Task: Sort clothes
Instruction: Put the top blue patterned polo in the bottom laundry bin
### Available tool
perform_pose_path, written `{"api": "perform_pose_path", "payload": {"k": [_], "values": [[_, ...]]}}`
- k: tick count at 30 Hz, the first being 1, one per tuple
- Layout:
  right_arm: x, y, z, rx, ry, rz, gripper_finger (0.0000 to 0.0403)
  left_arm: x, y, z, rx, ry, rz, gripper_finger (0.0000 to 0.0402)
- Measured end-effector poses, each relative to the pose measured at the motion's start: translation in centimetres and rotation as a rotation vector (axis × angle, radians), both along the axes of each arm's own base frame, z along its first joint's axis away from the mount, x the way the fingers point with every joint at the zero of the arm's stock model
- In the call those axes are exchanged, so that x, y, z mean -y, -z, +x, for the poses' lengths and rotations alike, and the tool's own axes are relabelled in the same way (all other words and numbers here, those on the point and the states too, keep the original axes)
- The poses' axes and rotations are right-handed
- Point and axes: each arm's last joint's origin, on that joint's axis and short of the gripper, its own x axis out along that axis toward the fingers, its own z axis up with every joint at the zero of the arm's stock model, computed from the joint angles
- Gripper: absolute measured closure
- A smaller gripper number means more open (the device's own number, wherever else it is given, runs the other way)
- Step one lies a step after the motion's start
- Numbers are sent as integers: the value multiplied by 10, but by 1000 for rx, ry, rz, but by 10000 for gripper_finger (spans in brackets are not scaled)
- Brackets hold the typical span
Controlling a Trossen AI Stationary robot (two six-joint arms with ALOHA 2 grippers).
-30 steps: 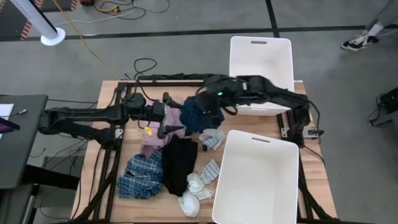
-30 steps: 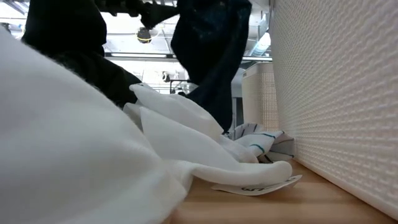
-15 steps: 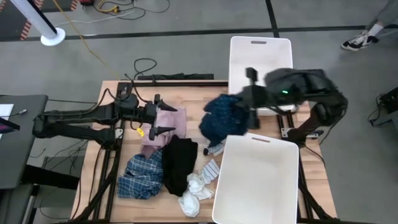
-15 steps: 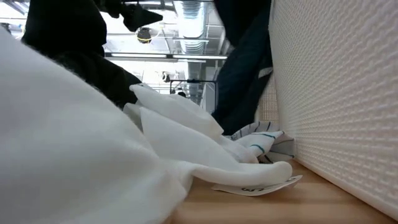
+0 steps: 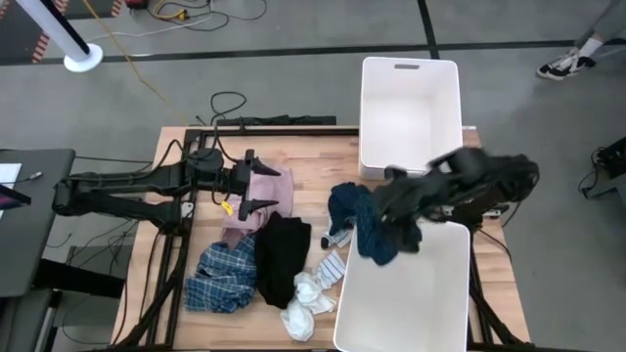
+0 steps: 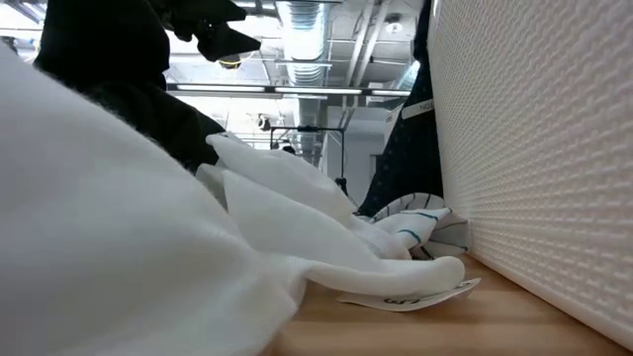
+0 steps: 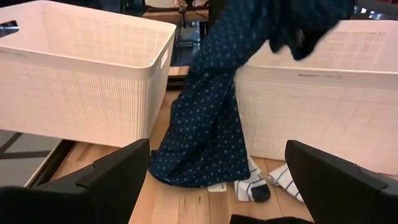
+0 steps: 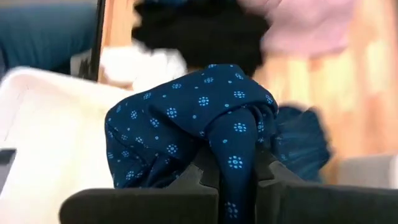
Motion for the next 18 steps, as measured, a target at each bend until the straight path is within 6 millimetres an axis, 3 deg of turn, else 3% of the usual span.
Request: {"api": "perform_pose_path", "payload": {"k": [7,13,18], "values": [[-24,84,35,-325,55,-24,367,0,2,0,-17,0,-5,33],[-45,149,52,-512,49,-14,349,0,4,-1,-39,1,-3,33],[-54,174,62,-551,34,-6,290,0,6,-1,-60,2,0,33]]}}
